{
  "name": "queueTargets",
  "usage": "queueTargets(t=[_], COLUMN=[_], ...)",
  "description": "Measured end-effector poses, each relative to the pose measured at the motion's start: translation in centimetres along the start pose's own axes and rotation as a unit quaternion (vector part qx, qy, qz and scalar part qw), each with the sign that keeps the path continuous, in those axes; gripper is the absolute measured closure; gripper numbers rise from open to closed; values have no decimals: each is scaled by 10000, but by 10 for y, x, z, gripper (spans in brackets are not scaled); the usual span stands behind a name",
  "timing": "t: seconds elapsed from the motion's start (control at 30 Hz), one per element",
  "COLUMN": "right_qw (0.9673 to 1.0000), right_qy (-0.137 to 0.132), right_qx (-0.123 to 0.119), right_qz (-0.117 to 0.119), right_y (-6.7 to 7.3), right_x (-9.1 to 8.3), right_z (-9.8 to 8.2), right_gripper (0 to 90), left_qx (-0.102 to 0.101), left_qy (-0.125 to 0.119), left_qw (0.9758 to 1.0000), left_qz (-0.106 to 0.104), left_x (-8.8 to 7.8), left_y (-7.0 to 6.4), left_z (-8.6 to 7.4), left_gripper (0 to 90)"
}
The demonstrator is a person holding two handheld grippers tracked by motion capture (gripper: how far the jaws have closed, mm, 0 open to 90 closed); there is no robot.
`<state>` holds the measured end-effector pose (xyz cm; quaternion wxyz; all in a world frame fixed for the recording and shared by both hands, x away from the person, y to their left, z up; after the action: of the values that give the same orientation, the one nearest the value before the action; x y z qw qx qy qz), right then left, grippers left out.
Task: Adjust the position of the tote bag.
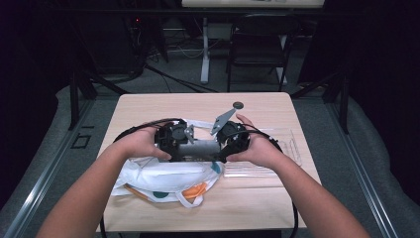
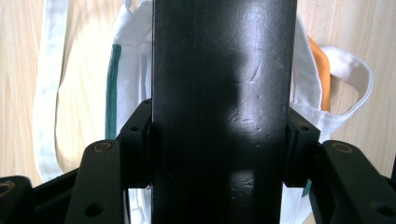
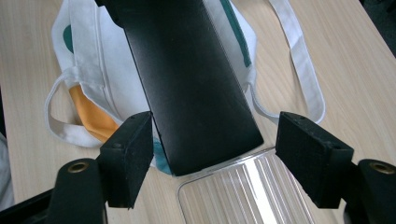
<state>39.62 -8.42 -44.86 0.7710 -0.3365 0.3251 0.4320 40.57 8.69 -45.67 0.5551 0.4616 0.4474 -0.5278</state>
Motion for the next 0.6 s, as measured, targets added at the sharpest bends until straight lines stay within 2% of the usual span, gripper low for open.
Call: queueTargets(t=[0.2,0.4,0.6], right_qw=[9999,9997,9996], right_qy=[60,96,150], right_qx=[-59,-134,-153], right_qz=[85,159,203], right_y=[2,5,6], right_x=[2,6,9], right_z=[0,0,0], right_gripper=[262,262,263], left_qx=[89,270,323], left_qy=[-6,-46,-97], left_qw=[10000,9996,9994], left_qz=[7,56,16], left_x=[3,2,2], left_y=[-1,-1,-4], left_z=[7,16,23], left_gripper=[424,424,424])
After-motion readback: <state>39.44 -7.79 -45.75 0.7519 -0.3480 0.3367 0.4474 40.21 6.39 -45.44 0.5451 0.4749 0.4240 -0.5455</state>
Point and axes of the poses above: each handheld gripper's, and its own axes: x roughly forward along the jaws, z roughly out of its top, y roughly to its left, the point moved 4 cm from there along x, roughly forward along the jaws, and after that the axes turned 6 degrees about -z, right-handed, at the moved point
